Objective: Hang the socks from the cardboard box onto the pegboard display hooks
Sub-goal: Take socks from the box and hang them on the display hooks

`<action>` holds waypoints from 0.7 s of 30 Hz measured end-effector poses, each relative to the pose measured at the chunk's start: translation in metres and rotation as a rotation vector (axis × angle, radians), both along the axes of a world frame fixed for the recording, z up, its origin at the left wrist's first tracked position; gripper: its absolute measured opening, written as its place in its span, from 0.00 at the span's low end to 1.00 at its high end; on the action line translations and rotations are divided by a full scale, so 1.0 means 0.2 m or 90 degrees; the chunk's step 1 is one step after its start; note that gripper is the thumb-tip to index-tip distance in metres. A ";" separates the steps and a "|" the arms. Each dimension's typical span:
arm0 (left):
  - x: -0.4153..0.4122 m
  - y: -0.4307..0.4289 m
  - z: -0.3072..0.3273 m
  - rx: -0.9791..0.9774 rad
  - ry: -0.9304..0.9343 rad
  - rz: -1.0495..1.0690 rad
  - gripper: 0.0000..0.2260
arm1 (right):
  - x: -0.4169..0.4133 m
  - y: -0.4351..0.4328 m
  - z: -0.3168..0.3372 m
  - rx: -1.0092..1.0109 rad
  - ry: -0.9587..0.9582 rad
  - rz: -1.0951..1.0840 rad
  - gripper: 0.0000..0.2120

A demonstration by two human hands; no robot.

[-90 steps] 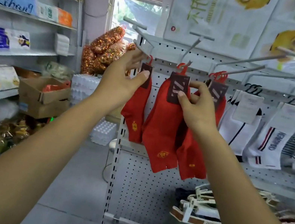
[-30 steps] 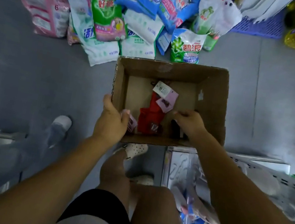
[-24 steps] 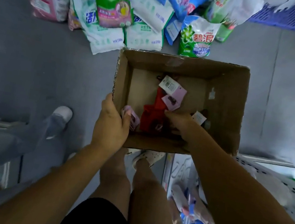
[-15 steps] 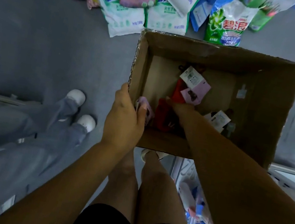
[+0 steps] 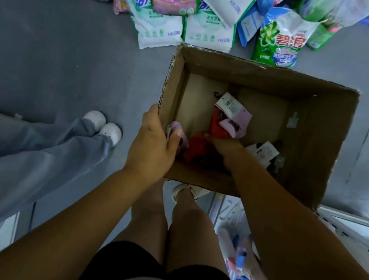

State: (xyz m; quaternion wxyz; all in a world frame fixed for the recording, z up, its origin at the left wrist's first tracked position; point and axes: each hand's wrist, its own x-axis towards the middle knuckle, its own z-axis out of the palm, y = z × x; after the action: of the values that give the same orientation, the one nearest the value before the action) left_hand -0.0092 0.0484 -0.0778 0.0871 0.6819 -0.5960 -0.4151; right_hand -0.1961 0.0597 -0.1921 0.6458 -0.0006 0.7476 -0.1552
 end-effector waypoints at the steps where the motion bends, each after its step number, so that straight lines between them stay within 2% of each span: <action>1: 0.00 -0.01 0.00 0.016 0.020 0.006 0.31 | -0.01 0.01 0.07 -0.019 -0.003 -0.021 0.36; 5: -0.01 -0.01 0.07 0.072 0.060 0.076 0.30 | -0.06 0.06 0.39 -0.103 -0.095 -0.155 0.25; 8: -0.06 0.03 0.20 -0.036 -0.031 0.090 0.28 | -0.11 0.11 0.63 -0.157 -0.122 -0.159 0.24; 10: -0.10 0.07 0.30 -0.073 -0.005 0.078 0.25 | -0.14 0.14 0.78 -0.186 -0.123 -0.163 0.23; 12: -0.15 0.08 0.40 0.025 0.090 0.094 0.24 | -0.17 0.19 0.92 -0.217 -0.121 -0.156 0.23; 14: -0.21 0.06 0.47 0.211 0.165 0.116 0.26 | -0.20 0.24 1.03 -0.269 -0.129 -0.147 0.21; 17: -0.30 0.02 0.57 0.460 0.305 0.189 0.33 | -0.19 0.32 1.12 -0.359 -0.127 -0.154 0.19; 19: -0.35 -0.01 0.59 0.528 0.399 0.246 0.30 | -0.18 0.36 1.14 -0.399 -0.120 -0.158 0.18; 21: -0.40 -0.04 0.58 0.557 0.413 0.251 0.25 | -0.17 0.39 1.13 -0.420 -0.113 -0.167 0.15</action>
State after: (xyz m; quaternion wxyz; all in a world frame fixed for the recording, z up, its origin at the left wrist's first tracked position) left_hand -0.0897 0.0403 0.0377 0.0512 0.5904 -0.1737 -0.7866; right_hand -0.2306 0.1368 0.0337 0.6477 -0.0993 0.5922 -0.4689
